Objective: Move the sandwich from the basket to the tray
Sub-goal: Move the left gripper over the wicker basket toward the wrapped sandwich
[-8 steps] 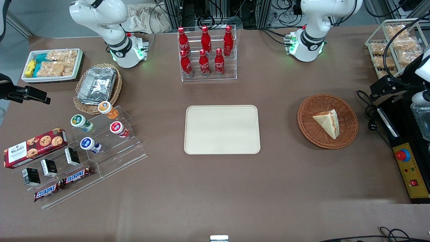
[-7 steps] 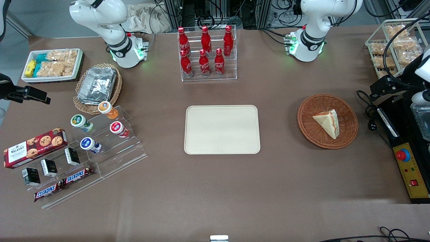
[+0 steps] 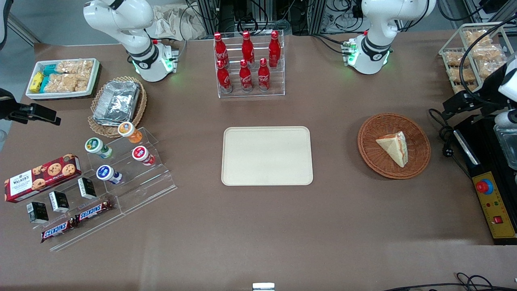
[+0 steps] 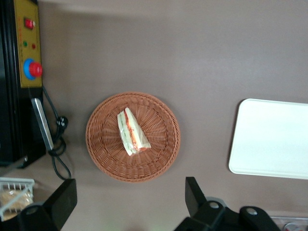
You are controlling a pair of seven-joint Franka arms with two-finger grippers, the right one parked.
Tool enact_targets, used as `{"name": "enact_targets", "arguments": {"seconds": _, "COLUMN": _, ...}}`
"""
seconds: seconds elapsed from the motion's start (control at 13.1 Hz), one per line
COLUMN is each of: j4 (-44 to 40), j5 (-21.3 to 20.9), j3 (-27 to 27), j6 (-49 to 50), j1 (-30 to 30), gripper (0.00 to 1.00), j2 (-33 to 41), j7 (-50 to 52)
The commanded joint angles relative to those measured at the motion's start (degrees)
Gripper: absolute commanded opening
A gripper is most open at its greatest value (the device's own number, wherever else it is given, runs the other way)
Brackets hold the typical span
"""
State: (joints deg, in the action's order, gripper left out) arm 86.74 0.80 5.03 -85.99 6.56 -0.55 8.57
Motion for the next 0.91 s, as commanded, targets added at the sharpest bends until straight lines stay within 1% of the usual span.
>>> {"name": "enact_targets", "arguments": {"seconds": 0.0, "j4": 1.9, "j5": 0.2, "j3": 1.8, "j6": -0.1, "j1": -0.2, "gripper": 1.00, "j2": 0.7, "j7": 8.2}}
{"name": "enact_targets", "arguments": {"seconds": 0.08, "j4": 3.7, "j5": 0.2, "j3": 2.0, "j6": -1.4, "j1": -0.2, "gripper": 1.00, "j2": 1.6, "j7": 11.2}}
{"name": "enact_targets", "arguments": {"seconds": 0.15, "j4": 7.8, "j5": 0.1, "j3": 2.0, "j6": -4.2, "j1": -0.2, "gripper": 1.00, "j2": 3.7, "j7": 12.9}}
{"name": "enact_targets", "arguments": {"seconds": 0.38, "j4": 27.3, "j5": -0.2, "j3": 1.9, "j6": -18.8, "j1": -0.2, "gripper": 1.00, "j2": 12.9, "j7": 21.2}}
{"name": "enact_targets", "arguments": {"seconds": 0.53, "j4": 36.5, "j5": -0.3, "j3": 1.9, "j6": -25.6, "j1": -0.2, "gripper": 1.00, "j2": 15.5, "j7": 24.0}}
{"name": "enact_targets", "arguments": {"seconds": 0.61, "j4": 39.7, "j5": -0.3, "j3": 1.9, "j6": -28.7, "j1": -0.2, "gripper": 1.00, "j2": 15.9, "j7": 25.9}}
{"name": "enact_targets", "arguments": {"seconds": 0.76, "j4": 42.6, "j5": -0.3, "j3": 1.9, "j6": -31.2, "j1": -0.2, "gripper": 1.00, "j2": 14.9, "j7": 28.2}}
{"name": "enact_targets", "arguments": {"seconds": 0.84, "j4": 45.2, "j5": -0.2, "j3": 1.9, "j6": -34.0, "j1": -0.2, "gripper": 1.00, "j2": 14.7, "j7": 28.7}}
